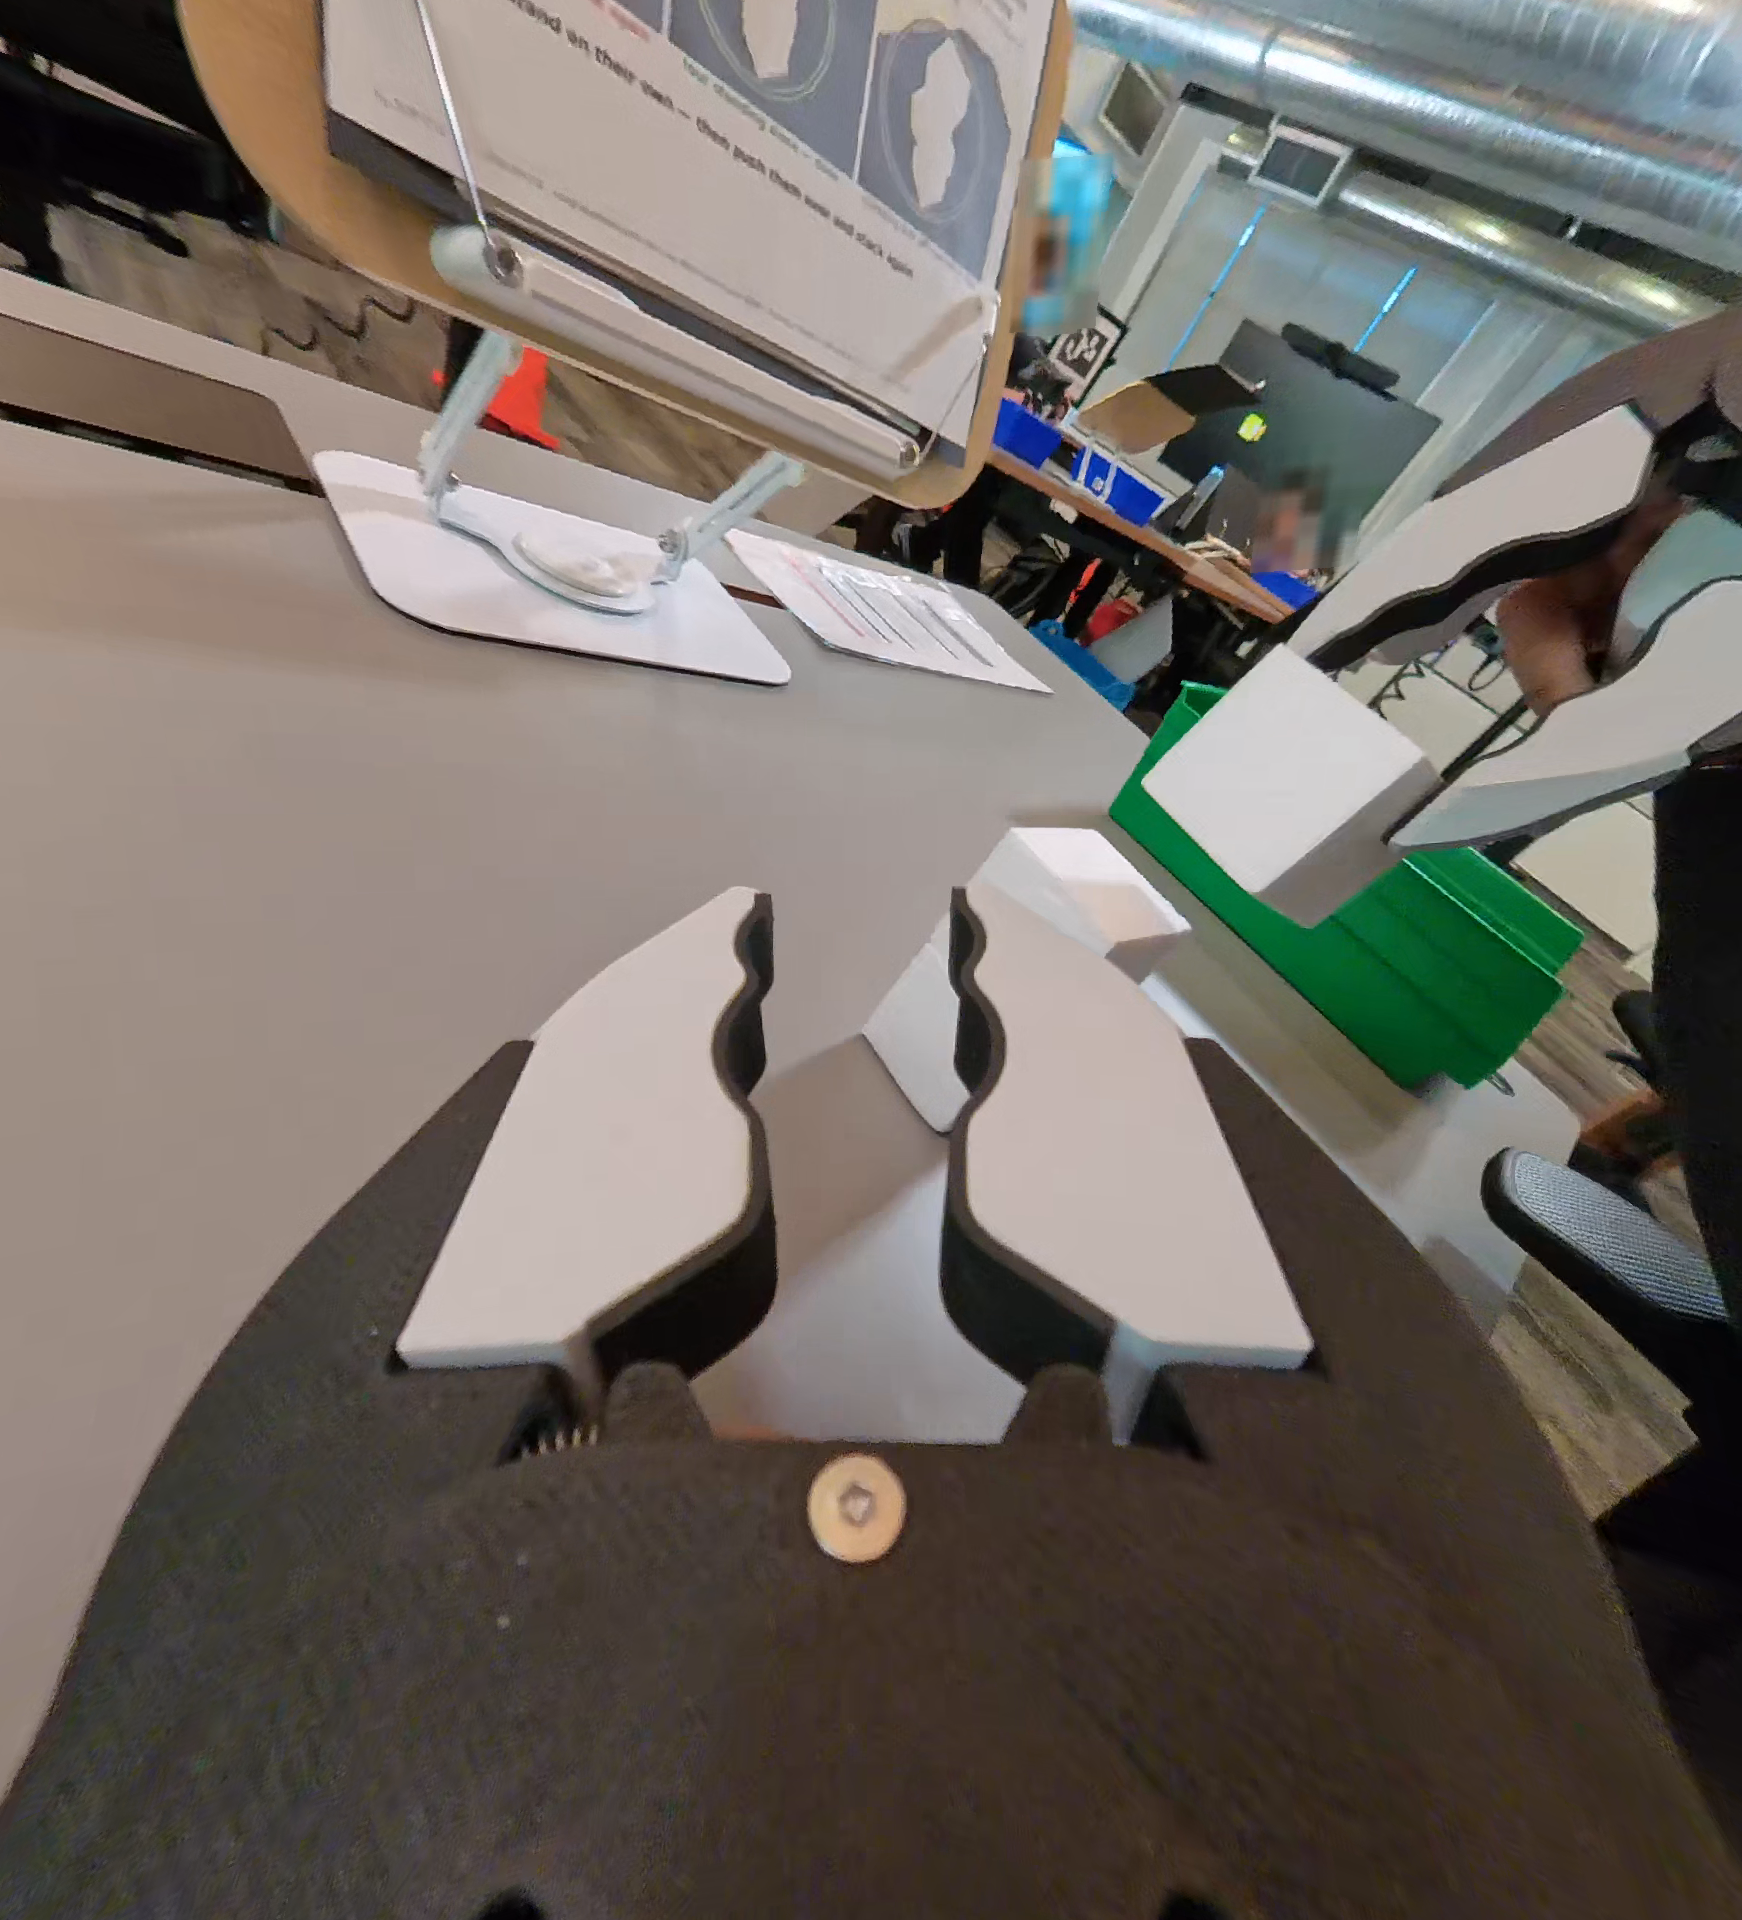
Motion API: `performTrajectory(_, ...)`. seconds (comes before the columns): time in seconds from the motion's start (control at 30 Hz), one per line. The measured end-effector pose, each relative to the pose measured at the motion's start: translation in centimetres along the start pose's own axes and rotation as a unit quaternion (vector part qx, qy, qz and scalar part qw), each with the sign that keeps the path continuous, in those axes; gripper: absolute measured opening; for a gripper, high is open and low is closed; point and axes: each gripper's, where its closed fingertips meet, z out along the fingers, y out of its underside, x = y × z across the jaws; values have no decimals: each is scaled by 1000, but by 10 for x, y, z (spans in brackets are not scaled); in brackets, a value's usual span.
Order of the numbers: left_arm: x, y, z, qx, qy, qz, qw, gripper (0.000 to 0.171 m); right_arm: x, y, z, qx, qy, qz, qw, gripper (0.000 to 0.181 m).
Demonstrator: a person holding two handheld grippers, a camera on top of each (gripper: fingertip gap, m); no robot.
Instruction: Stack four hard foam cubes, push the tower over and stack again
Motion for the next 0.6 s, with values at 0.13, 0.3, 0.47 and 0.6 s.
performTrajectory(0.13, -15, -3, -20, 12, -34, 9, 999, 32, 4, -17, 4, -15, -15, -17, 1000, 53)
performTrajectory(0.3, -22, -1, -31, 8, -54, 21, 998, 32, 2, -19, 12, -48, -17, -52, 997, 53)
performTrajectory(0.47, -23, 0, -29, 6, -51, 10, 999, 33, 4, -14, 11, -59, -7, -63, 996, 53)
performTrajectory(0.6, -18, 8, -27, -11, -41, 18, 999, 33, 6, -16, 10, -54, -13, -64, 996, 53)
